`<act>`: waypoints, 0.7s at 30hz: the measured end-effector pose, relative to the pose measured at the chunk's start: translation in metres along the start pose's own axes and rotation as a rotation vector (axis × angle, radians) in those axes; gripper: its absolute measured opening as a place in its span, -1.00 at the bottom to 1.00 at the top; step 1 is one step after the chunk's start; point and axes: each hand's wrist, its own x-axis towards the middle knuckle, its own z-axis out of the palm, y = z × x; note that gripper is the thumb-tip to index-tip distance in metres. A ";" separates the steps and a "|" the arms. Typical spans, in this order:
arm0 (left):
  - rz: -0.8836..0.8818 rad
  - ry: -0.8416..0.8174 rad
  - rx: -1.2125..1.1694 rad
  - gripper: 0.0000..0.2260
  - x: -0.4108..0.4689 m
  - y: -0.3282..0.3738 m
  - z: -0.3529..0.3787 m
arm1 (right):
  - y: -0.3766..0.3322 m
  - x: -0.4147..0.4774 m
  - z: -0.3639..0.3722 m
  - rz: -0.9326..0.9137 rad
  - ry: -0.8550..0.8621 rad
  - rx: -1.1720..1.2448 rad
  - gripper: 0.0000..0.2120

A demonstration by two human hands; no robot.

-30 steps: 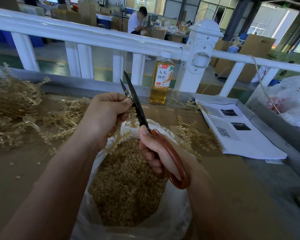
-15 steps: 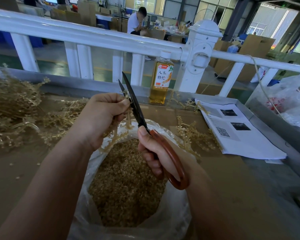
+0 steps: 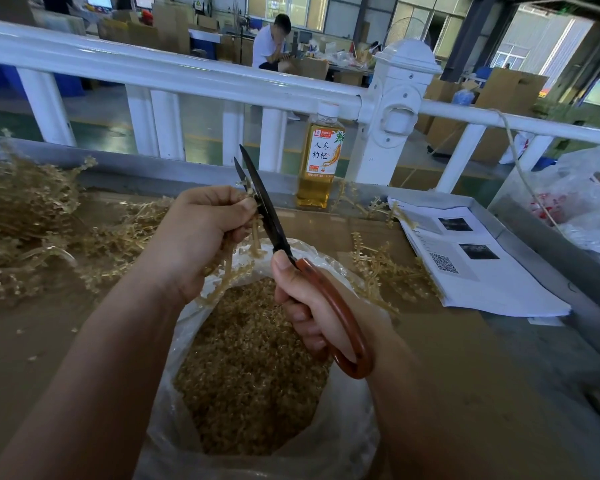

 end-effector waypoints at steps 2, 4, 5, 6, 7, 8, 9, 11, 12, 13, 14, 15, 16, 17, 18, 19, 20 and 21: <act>0.012 0.019 0.009 -0.79 0.000 -0.001 0.001 | 0.001 0.000 0.000 -0.016 0.003 0.000 -0.62; 0.027 0.039 0.024 -0.81 -0.002 -0.001 0.003 | 0.000 -0.001 0.001 -0.033 -0.002 0.010 -0.61; 0.034 0.043 0.031 -0.81 -0.003 -0.001 0.005 | -0.001 -0.001 0.002 -0.039 -0.002 0.019 -0.60; 0.041 0.045 0.034 -0.82 -0.003 0.000 0.006 | -0.002 -0.002 0.002 -0.044 0.002 0.024 -0.60; 0.046 0.049 0.030 -0.82 -0.004 0.000 0.008 | -0.002 -0.002 0.001 -0.048 0.009 0.022 -0.59; 0.050 0.054 0.023 -0.82 -0.004 0.001 0.008 | -0.001 -0.001 0.000 -0.050 0.020 0.013 -0.59; 0.054 0.056 0.020 -0.83 -0.005 0.001 0.009 | 0.000 0.000 0.000 -0.051 0.032 0.004 -0.60; 0.063 0.040 0.020 -0.82 -0.006 0.003 0.010 | 0.002 0.002 -0.001 -0.060 0.050 -0.007 -0.59; 0.066 0.029 0.016 -0.82 -0.007 0.003 0.010 | 0.003 0.002 -0.001 -0.073 0.056 -0.018 -0.57; 0.067 0.017 0.009 -0.81 -0.008 0.004 0.011 | 0.004 0.002 -0.001 -0.086 0.062 -0.030 -0.54; 0.066 0.006 0.006 -0.81 -0.008 0.004 0.012 | 0.005 0.002 -0.001 -0.098 0.068 -0.038 -0.53; 0.064 -0.004 0.009 -0.80 -0.009 0.005 0.012 | 0.006 0.001 -0.002 -0.105 0.071 -0.040 -0.52; 0.062 -0.011 0.014 -0.80 -0.009 0.005 0.013 | 0.006 0.001 -0.002 -0.108 0.074 -0.039 -0.52; 0.061 -0.013 0.017 -0.80 -0.009 0.005 0.014 | 0.006 0.001 -0.002 -0.108 0.076 -0.038 -0.53; 0.060 -0.013 0.018 -0.79 -0.009 0.005 0.014 | 0.006 0.001 -0.003 -0.105 0.076 -0.040 -0.53; 0.060 -0.014 0.018 -0.79 -0.010 0.005 0.014 | 0.005 0.000 -0.003 -0.102 0.075 -0.045 -0.52; 0.060 -0.017 0.018 -0.79 -0.010 0.005 0.014 | 0.005 0.001 -0.003 -0.099 0.076 -0.047 -0.52; 0.059 -0.020 0.018 -0.79 -0.010 0.005 0.014 | 0.004 0.000 -0.002 -0.093 0.079 -0.040 -0.52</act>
